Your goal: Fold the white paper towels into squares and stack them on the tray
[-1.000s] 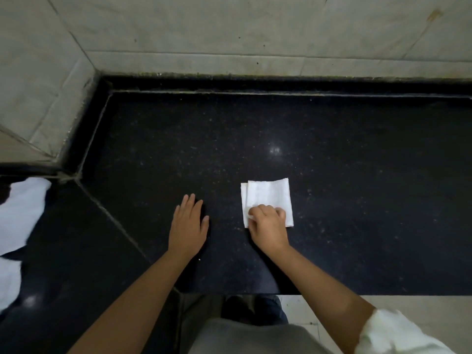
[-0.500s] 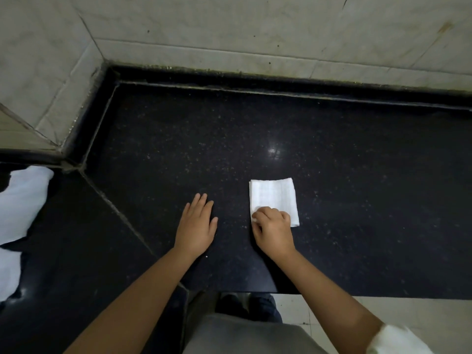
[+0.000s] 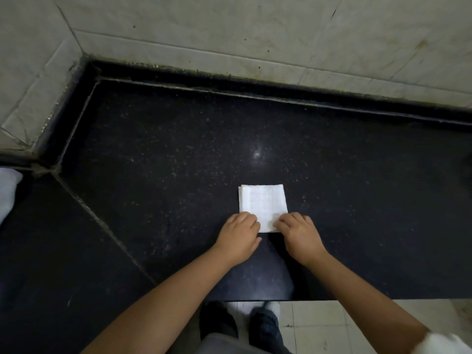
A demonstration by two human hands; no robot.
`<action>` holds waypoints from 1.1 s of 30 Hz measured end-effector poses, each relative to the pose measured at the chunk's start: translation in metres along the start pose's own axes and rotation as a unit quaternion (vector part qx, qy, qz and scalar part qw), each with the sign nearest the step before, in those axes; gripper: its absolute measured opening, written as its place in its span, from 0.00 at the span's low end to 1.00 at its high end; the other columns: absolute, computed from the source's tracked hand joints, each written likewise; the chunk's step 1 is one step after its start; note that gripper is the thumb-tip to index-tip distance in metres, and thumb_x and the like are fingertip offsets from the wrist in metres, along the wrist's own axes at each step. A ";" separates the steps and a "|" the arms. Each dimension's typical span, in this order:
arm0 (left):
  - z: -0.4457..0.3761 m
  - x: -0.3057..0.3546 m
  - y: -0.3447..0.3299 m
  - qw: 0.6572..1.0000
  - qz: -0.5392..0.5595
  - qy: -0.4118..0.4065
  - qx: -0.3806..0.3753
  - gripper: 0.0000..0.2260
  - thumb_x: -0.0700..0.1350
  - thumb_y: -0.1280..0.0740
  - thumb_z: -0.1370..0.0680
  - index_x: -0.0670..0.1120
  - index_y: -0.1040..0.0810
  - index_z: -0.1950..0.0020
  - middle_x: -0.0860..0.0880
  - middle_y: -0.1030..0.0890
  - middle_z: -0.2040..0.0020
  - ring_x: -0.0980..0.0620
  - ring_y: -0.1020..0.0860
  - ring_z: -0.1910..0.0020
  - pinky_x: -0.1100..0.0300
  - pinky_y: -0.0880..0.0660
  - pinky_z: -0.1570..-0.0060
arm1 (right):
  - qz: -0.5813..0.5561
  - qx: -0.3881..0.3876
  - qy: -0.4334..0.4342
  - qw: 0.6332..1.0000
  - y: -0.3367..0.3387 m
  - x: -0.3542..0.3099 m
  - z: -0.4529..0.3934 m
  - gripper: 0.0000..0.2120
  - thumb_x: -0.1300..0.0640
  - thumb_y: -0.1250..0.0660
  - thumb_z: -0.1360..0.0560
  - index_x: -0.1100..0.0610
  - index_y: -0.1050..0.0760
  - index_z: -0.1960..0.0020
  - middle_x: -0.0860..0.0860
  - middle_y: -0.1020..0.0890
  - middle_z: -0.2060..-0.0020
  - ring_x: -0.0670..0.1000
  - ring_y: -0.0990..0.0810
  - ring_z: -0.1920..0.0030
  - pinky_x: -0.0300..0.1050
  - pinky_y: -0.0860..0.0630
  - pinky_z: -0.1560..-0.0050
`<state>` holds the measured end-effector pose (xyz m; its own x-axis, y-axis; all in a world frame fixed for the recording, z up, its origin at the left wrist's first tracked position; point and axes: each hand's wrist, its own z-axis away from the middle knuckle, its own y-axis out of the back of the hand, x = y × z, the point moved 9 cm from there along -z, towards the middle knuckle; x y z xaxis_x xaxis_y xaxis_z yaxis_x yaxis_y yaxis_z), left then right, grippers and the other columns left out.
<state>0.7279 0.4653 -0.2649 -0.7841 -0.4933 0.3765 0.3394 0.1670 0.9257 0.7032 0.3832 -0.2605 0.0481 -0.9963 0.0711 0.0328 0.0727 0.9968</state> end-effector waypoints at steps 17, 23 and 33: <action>-0.090 0.162 0.033 0.975 -0.194 -0.099 0.036 0.03 0.40 0.30 0.35 0.45 0.24 0.65 0.49 0.23 0.67 0.50 0.24 0.69 0.62 0.31 0.73 | -0.108 0.065 -0.097 0.987 0.081 0.155 0.107 0.12 0.59 0.37 0.35 0.58 0.19 0.54 0.54 0.17 0.61 0.57 0.19 0.61 0.47 0.24 0.62; -0.148 0.349 0.014 0.982 -0.119 -0.146 0.000 0.11 0.45 0.48 0.18 0.41 0.30 0.42 0.44 0.27 0.42 0.46 0.30 0.43 0.55 0.33 0.49 | -0.035 0.126 -0.174 0.976 0.125 0.280 0.264 0.04 0.60 0.26 0.42 0.55 0.19 0.68 0.50 0.19 0.70 0.55 0.20 0.70 0.42 0.29 0.72; -0.231 0.644 0.037 0.900 -0.177 -0.383 0.114 0.04 0.42 0.28 0.30 0.42 0.19 0.60 0.44 0.20 0.62 0.43 0.22 0.64 0.61 0.37 0.72 | -0.027 0.057 -0.377 0.924 0.217 0.486 0.468 0.11 0.55 0.38 0.24 0.53 0.20 0.46 0.50 0.22 0.50 0.53 0.27 0.41 0.47 0.34 0.49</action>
<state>0.3552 -0.0432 0.0038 -0.9797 0.1679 -0.1091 -0.0488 0.3285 0.9433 0.2661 -0.1062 0.0077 -0.6613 -0.7500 -0.0158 -0.0923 0.0604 0.9939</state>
